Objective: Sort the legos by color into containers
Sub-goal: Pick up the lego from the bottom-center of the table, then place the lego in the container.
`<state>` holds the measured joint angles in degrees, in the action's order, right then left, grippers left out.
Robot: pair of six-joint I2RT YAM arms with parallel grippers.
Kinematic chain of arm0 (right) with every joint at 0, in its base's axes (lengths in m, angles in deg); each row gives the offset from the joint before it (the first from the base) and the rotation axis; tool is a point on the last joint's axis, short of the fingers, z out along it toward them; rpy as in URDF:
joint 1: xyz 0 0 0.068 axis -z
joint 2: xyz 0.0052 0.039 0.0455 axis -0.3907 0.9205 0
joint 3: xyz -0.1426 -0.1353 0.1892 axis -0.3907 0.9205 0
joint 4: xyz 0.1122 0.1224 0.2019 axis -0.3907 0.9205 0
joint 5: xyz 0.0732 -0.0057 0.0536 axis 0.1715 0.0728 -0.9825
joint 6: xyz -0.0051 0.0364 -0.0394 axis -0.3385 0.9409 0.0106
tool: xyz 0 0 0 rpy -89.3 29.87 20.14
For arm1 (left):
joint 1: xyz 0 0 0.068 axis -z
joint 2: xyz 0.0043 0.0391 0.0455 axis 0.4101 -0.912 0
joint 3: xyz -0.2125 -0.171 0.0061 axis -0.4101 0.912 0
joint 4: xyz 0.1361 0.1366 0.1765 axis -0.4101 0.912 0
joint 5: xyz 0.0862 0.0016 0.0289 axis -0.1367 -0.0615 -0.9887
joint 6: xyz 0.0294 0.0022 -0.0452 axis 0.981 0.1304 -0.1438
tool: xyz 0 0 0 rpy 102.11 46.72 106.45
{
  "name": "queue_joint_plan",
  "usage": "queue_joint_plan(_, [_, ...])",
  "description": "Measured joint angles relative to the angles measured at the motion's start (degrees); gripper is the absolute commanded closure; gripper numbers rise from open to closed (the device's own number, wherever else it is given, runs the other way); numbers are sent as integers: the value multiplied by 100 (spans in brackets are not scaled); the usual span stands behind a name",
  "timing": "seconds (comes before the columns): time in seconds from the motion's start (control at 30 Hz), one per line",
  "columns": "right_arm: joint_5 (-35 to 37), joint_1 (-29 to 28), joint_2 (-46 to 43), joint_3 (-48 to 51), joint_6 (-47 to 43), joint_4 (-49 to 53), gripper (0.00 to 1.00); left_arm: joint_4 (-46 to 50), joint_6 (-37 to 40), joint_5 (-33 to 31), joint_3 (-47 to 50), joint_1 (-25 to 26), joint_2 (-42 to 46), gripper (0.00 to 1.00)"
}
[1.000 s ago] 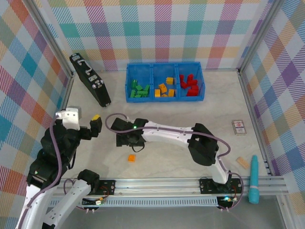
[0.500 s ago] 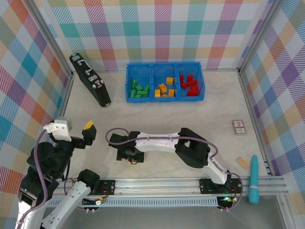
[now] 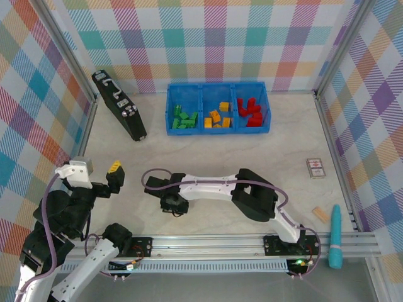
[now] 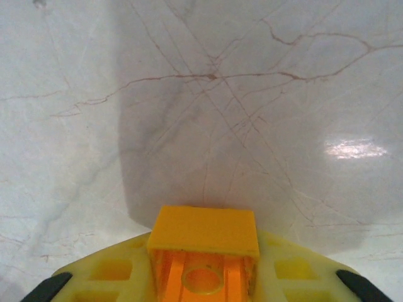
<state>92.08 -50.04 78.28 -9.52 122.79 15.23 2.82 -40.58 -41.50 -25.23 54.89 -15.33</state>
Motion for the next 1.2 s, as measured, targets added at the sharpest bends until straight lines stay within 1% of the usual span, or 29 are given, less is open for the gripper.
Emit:
queue_joint_plan(0.1, [210, 57, -103, 33, -557, 184, 79, 15, 0, -48, 0, 0, -24, 0])
queue_joint_plan(0.17, [468, 151, -328, 131, -990, 358, 79, 39, 0, -61, 2, 0, -46, 0])
queue_joint_plan(0.27, [938, 549, -1073, 417, -1821, 557, 79, 87, -46, -177, 7, 0, -59, 0])
queue_joint_plan(0.4, [1388, 1626, -2105, 507, -3132, 358, 78, 350, -111, -420, -11, 0, -157, 0])
queue_joint_plan(0.5, [1589, 2518, -2391, 398, -4140, -81, 76, 673, -275, -527, -59, 0, -345, 0])
queue_joint_plan(0.53, [1657, 2789, -2352, 282, -4492, -227, 75, 769, -363, -560, -59, 2, -400, 0])
queue_joint_plan(0.6, [1762, 3154, -2127, -39, -5088, -437, 75, 887, -533, -584, -39, 4, -459, 0])
queue_joint_plan(0.73, [1770, 3565, -1246, -979, -5974, -846, 75, 955, -881, -597, 39, 7, -586, 0])
queue_joint_plan(0.8, [1670, 3744, -796, -1381, -6218, -949, 71, 1008, -1016, -599, 39, 7, -767, 0])
queue_joint_plan(0.93, [1497, 4083, 87, -2046, -6544, -1108, 68, 1034, -1255, -612, 9, 7, -1237, 0])
queue_joint_plan(1.07, [1351, 4450, 765, -2498, -6701, -1158, 66, 1023, -1443, -662, -138, 7, -1606, 0])
queue_joint_plan(1.2, [1150, 4695, 1250, -2957, -6815, -1211, 58, 857, -1620, -831, -168, 7, -1906, 0])
